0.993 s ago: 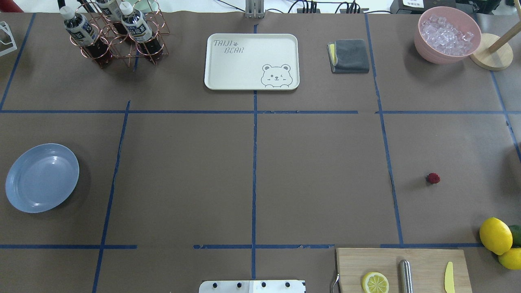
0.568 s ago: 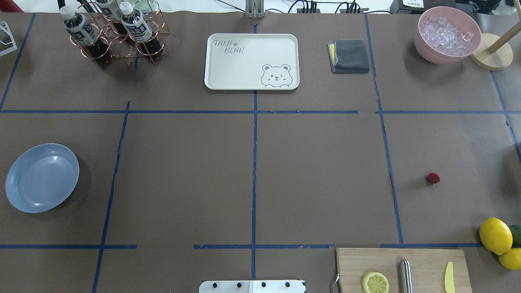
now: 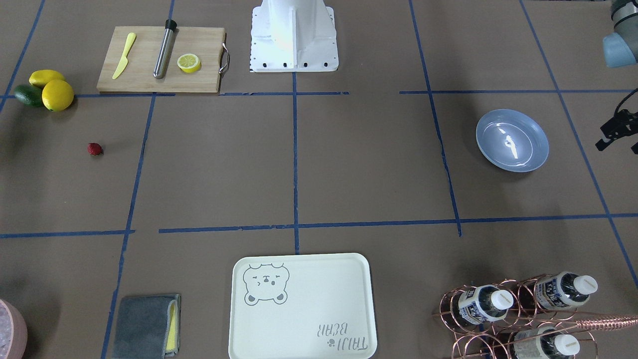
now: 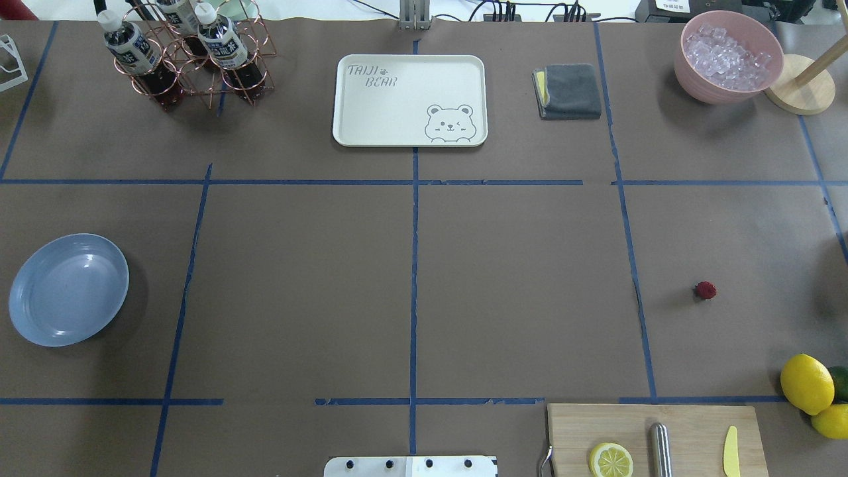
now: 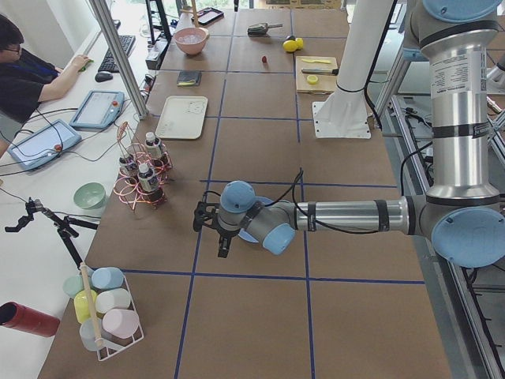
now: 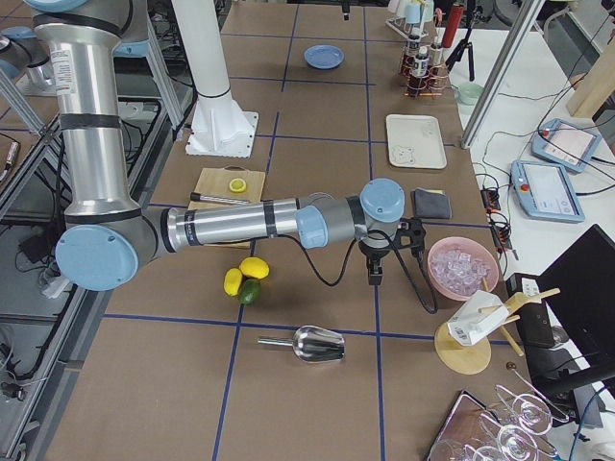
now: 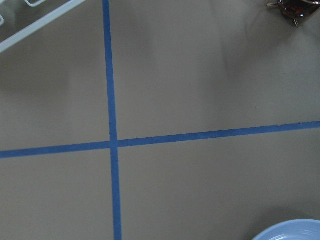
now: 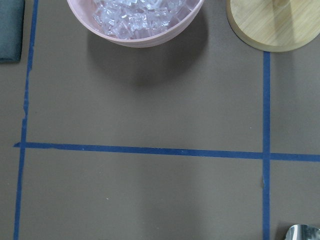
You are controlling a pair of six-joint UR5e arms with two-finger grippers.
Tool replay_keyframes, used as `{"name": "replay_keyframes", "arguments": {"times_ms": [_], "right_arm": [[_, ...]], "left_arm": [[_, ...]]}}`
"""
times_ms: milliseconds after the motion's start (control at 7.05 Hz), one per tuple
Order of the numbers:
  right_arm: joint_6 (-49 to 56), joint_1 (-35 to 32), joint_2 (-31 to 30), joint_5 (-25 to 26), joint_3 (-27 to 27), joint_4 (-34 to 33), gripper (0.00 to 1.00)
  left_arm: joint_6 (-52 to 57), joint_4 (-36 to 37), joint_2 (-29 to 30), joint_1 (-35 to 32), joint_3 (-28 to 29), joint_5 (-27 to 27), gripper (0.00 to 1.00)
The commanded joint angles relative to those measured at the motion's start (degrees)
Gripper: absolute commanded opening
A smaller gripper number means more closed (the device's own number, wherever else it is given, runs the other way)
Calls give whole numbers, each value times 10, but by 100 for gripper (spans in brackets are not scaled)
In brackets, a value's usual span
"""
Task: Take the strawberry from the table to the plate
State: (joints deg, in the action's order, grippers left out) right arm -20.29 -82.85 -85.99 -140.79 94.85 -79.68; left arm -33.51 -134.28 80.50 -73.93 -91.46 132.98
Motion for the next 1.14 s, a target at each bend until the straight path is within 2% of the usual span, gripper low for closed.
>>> {"name": "replay_keyframes", "arguments": {"times_ms": [0, 709, 993], "right_arm": [[-92, 27, -1, 2, 1, 51, 100], [-98, 33, -4, 3, 5, 52, 100], [-98, 34, -4, 5, 6, 52, 100]], "left_arm": [[-66, -78, -47, 29, 1, -2, 100], [-241, -192, -62, 169, 29, -104, 96], [-264, -199, -62, 202, 33, -123, 94]]}}
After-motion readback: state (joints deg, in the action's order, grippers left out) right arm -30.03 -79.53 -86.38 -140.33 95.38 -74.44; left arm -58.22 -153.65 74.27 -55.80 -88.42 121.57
